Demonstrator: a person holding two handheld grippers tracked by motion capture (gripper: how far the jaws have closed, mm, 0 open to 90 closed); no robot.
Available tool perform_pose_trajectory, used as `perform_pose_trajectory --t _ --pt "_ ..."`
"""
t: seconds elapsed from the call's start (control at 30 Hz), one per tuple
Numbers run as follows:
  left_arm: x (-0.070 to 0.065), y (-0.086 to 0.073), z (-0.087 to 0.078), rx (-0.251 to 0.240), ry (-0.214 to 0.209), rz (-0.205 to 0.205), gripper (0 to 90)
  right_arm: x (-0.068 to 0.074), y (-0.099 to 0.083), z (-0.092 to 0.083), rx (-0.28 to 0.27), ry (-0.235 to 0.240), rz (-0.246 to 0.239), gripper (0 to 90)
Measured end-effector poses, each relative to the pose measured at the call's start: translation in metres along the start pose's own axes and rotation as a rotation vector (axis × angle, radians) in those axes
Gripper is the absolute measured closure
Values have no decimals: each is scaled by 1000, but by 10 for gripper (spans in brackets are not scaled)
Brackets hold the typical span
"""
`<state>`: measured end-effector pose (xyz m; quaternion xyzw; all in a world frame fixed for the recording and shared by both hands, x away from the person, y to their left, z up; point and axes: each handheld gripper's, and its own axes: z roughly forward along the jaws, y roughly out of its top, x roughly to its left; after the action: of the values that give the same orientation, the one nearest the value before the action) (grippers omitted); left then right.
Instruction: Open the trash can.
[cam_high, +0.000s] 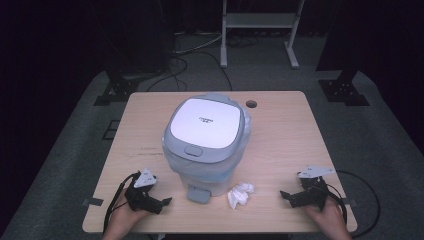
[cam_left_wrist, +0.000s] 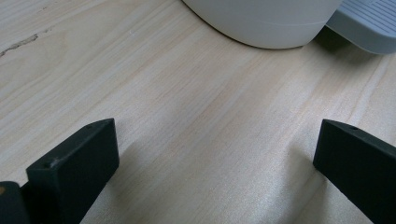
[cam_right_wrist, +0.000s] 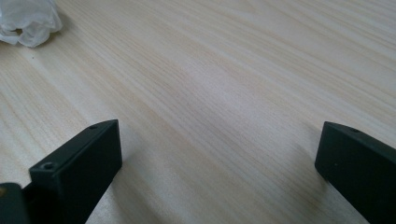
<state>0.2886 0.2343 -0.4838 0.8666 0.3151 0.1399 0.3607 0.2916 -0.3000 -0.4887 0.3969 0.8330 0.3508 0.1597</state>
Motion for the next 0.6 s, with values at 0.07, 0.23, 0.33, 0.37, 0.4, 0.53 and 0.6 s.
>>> perform_pose_trajectory --t 0.07,0.23,0.33,0.37,0.4,0.53,0.6 --pt "0 0 0 0 2 -3 0 0 0 0 0 0 0 0" --pt "-1 0 -3 -8 9 -8 54 0 0 0 0 0 1 0" --pt "-2 0 -5 -9 8 -5 126 0 0 0 0 0 0 0" --pt "-2 0 -7 -15 11 -1 154 0 0 0 -1 0 -1 0" --pt "-2 0 -9 -25 10 -3 170 0 0 0 0 0 0 0" --pt "-3 3 -16 -47 -19 -5 287 0 0 0 0 0 0 0" --pt "-4 5 -19 -59 -31 -9 333 0 0 0 0 0 0 0"
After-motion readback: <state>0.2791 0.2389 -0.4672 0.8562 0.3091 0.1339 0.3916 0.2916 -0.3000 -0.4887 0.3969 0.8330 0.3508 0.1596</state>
